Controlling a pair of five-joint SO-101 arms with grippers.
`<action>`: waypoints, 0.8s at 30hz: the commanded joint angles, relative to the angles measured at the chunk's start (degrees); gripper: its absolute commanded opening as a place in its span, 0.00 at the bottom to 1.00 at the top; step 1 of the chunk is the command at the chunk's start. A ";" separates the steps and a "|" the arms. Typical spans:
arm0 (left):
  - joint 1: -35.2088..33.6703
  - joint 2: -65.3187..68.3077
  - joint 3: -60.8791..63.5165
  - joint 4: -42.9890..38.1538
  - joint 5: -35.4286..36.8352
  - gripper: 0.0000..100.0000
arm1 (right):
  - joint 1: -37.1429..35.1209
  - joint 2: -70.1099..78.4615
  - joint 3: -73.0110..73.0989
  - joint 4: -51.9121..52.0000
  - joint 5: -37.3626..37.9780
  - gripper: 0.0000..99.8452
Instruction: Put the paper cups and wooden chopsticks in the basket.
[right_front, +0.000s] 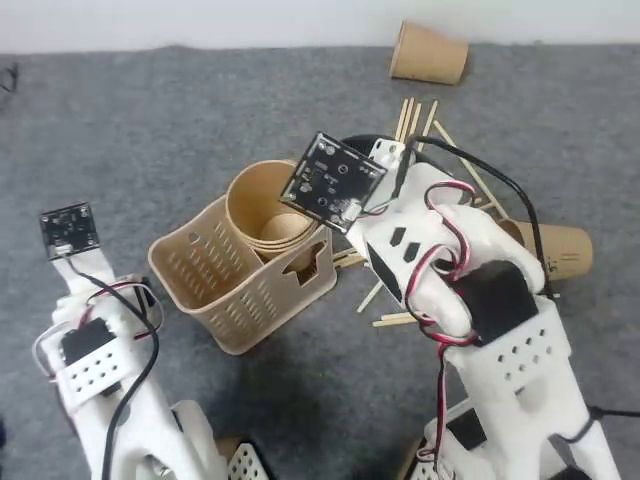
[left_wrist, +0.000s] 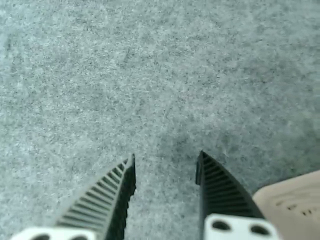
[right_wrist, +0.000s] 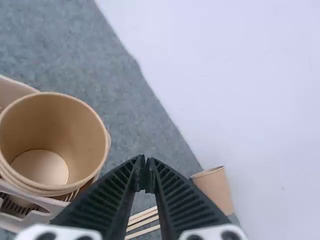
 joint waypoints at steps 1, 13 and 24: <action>0.00 -0.70 -0.31 -0.79 -0.35 0.19 | 0.66 -0.04 -3.25 2.24 -0.62 0.01; 0.18 -0.70 -0.31 -0.79 -0.35 0.19 | 34.77 -4.44 16.97 -3.30 1.58 0.01; 0.18 -0.44 -0.31 -0.79 -0.35 0.19 | 44.35 3.21 18.55 3.74 6.77 0.13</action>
